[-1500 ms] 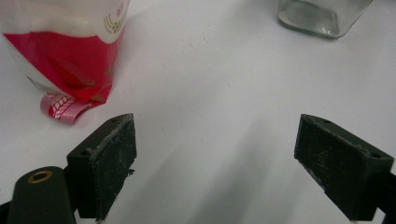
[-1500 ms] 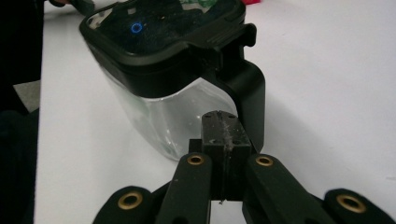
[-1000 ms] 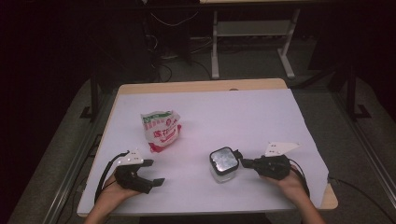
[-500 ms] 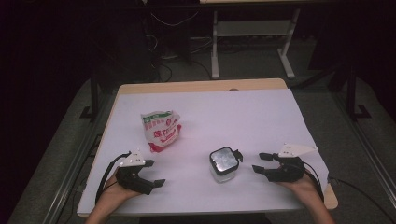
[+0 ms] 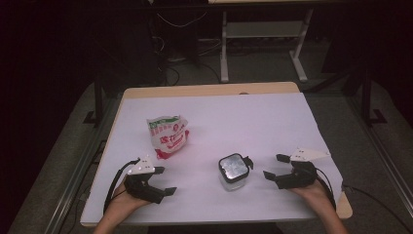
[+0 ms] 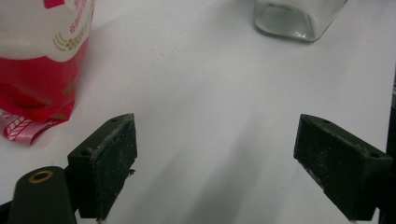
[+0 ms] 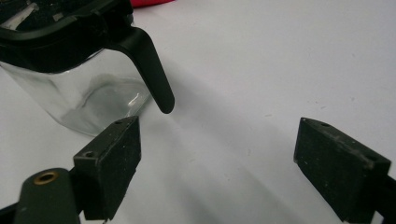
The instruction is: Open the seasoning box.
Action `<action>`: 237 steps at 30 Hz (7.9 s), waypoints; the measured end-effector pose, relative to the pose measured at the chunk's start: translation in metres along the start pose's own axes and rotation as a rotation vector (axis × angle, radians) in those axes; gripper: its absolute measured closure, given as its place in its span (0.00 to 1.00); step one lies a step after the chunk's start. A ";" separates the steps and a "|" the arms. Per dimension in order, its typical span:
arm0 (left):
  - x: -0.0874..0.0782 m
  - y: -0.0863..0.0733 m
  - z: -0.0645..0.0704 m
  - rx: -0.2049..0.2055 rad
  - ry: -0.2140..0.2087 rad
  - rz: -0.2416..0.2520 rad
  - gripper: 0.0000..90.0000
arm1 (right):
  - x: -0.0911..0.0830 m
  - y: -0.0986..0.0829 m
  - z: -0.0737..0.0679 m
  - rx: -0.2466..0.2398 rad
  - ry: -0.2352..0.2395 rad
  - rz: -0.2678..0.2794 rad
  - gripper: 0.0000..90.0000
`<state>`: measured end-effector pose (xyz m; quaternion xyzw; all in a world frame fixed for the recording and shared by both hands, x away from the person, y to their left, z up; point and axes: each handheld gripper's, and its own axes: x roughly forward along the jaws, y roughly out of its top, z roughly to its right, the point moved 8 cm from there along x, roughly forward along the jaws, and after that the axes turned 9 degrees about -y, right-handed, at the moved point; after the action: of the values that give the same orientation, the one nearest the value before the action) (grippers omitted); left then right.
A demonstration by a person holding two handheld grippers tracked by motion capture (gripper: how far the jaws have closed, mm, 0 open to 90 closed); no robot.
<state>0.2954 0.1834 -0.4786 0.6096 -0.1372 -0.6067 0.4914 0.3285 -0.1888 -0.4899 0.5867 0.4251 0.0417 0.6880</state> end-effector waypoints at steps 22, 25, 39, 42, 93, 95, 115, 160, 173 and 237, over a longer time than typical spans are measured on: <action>0.019 0.028 0.018 0.047 -0.060 0.002 0.14 | 0.003 -0.003 0.008 0.030 -0.004 0.026 0.16; 0.023 0.031 0.021 0.057 -0.069 0.001 0.14 | 0.002 -0.001 0.008 0.042 0.001 0.046 0.16; 0.050 0.058 0.039 0.103 -0.138 0.008 0.14 | 0.002 -0.001 0.009 0.034 0.001 0.052 0.15; 0.056 0.064 0.043 0.117 -0.148 0.009 0.14 | 0.002 -0.001 0.009 0.030 0.000 0.047 0.15; 0.112 0.094 0.059 0.213 -0.187 0.012 0.19 | 0.005 -0.003 0.007 0.024 0.005 0.022 0.15; 0.111 0.095 0.059 0.213 -0.186 0.017 0.19 | 0.005 -0.003 0.007 0.024 0.006 0.021 0.15; 0.105 0.102 0.062 0.202 -0.186 0.031 0.20 | 0.006 -0.003 0.006 0.019 0.004 0.016 0.16; 0.098 0.116 0.068 0.218 -0.180 0.108 0.44 | 0.006 -0.003 0.006 0.014 0.008 0.016 0.16; 0.094 0.119 0.062 0.219 -0.148 0.105 0.98 | 0.006 -0.003 0.006 0.014 0.005 0.015 0.16; 0.119 0.180 0.082 0.315 -0.254 0.104 1.00 | 0.005 -0.004 0.006 0.014 0.012 0.017 0.16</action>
<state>0.3276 -0.0291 -0.3946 0.5898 -0.3225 -0.6235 0.3992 0.3339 -0.1917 -0.4959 0.5948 0.4246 0.0481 0.6809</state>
